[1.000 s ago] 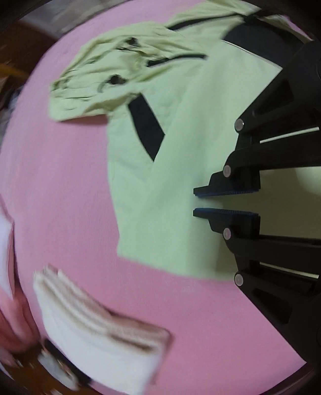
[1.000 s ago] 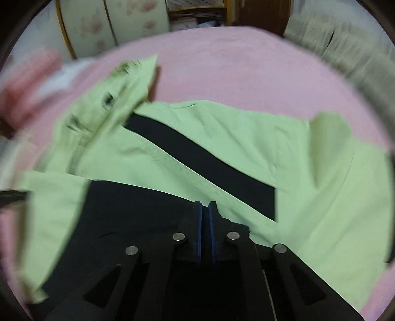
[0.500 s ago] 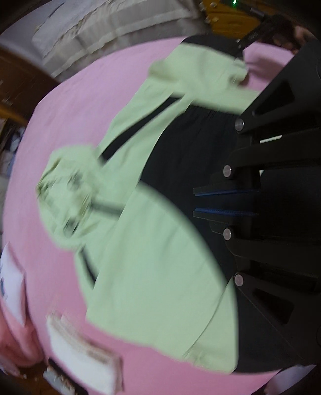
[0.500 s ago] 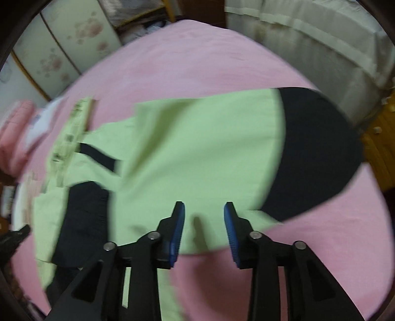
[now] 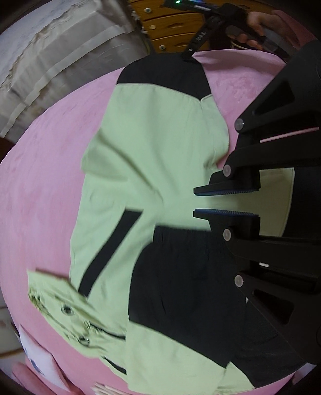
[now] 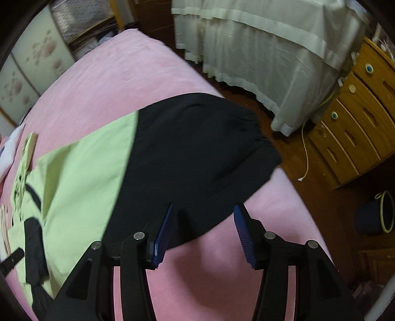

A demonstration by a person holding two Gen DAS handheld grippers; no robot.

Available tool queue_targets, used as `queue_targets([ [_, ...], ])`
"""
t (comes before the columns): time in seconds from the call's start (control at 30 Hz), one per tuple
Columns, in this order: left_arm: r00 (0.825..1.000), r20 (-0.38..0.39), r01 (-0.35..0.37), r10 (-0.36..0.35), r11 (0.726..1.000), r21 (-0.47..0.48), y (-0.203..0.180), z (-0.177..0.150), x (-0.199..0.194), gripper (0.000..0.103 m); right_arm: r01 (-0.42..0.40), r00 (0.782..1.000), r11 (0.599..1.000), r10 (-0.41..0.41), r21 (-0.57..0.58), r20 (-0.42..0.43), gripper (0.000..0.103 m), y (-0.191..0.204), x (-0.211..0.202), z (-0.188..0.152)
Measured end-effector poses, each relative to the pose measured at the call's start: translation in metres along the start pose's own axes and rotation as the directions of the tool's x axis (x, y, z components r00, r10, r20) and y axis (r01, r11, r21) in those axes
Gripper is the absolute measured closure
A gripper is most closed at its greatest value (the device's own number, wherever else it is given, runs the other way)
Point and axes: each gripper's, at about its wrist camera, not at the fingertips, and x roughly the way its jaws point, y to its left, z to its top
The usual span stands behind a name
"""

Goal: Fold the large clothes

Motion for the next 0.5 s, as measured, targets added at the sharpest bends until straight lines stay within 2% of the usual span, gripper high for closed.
queue_targets([
  [0.2, 0.999, -0.037, -0.006, 0.007, 1.0, 0.013, -0.011, 0.011, 0.02, 0.095, -0.019, 1.0, 0.997, 0.021, 0.078, -0.02, 0.049, -0.017, 0.025, 0.018],
  [0.37, 0.998, -0.065, 0.001, -0.001, 1.0, 0.012, -0.011, 0.02, 0.029, 0.095, -0.069, 0.998, 0.982, 0.067, 0.174, 0.02, 0.049, -0.034, 0.042, 0.028],
  [0.4, 0.998, -0.065, 0.004, -0.003, 1.0, 0.013, -0.009, 0.021, 0.029, 0.095, -0.085, 0.996, 0.976, 0.08, 0.199, 0.033, 0.058, -0.037, 0.042, 0.029],
  [0.43, 0.998, -0.061, 0.006, -0.006, 1.0, 0.013, -0.008, 0.022, 0.027, 0.095, -0.089, 0.996, 0.971, 0.081, 0.221, 0.045, 0.071, -0.04, 0.041, 0.03],
  [0.47, 0.999, -0.053, 0.01, -0.009, 1.0, 0.017, -0.006, 0.023, 0.024, 0.095, -0.092, 0.995, 0.966, 0.08, 0.24, 0.061, 0.075, -0.043, 0.038, 0.03],
  [0.5, 0.999, -0.05, 0.01, -0.009, 1.0, 0.019, -0.005, 0.024, 0.022, 0.095, -0.101, 0.993, 0.961, 0.084, 0.257, 0.078, 0.083, -0.045, 0.035, 0.03],
])
